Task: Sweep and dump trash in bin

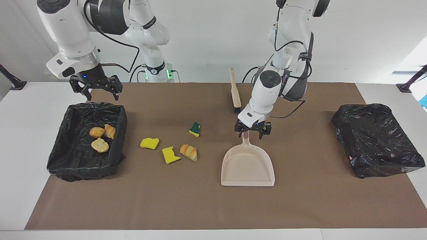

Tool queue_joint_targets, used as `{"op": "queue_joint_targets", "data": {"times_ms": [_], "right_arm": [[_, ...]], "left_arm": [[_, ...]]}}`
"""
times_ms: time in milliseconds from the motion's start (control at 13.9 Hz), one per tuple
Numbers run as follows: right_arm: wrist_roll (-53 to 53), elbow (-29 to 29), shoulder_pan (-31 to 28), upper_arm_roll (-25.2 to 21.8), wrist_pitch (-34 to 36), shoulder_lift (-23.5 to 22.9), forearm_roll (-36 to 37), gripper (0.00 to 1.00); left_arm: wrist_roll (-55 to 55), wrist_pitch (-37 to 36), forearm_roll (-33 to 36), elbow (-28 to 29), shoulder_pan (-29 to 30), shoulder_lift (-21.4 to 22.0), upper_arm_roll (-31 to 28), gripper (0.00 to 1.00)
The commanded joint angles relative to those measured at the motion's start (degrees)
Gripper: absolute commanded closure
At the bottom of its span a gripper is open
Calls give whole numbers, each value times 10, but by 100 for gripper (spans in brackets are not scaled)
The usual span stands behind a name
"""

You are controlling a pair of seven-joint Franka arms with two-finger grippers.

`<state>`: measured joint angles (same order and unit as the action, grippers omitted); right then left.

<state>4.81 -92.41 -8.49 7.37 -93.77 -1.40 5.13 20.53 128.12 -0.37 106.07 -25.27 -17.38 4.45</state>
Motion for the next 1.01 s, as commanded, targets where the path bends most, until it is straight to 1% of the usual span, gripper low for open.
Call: {"op": "queue_joint_targets", "data": {"times_ms": [0, 72, 216, 288, 432, 575, 647, 719, 791, 863, 935], "right_arm": [[-1, -10, -3, 3, 8, 11, -12, 0], [6, -10, -4, 3, 8, 11, -12, 0], [18, -10, -4, 3, 7, 11, -12, 0], [24, -10, -4, 3, 8, 11, -12, 0], [28, -9, -4, 1, 6, 9, -12, 0], [29, 6, -2, -3, 12, 7, -11, 0], [32, 8, 12, -14, 22, 8, -11, 0], [32, 13, 39, -50, 25, 9, -13, 0], [32, 21, 70, -79, 33, 10, -14, 0], [31, 28, 84, -91, 45, 9, -15, 0], [32, 28, 81, -91, 47, 10, -16, 0]], "left_arm": [[10, 13, 11, 20, -11, 13, -8, 4], [10, 14, 11, 21, -11, 13, -8, 8], [11, 14, 10, 20, -11, 12, -8, 9], [10, 14, 10, 21, -12, 13, -8, 13], [9, 11, 7, 24, -15, 15, -7, 13], [11, 12, 5, 29, -17, 17, -7, 14], [11, 12, 5, 30, -17, 17, -7, 14], [11, 12, 5, 30, -17, 17, -7, 19], [12, 6, 2, 31, -17, 18, -7, 33], [13, 6, -8, 34, -17, 19, -7, 42], [13, 6, -15, 31, -17, 17, -7, 50]]}}
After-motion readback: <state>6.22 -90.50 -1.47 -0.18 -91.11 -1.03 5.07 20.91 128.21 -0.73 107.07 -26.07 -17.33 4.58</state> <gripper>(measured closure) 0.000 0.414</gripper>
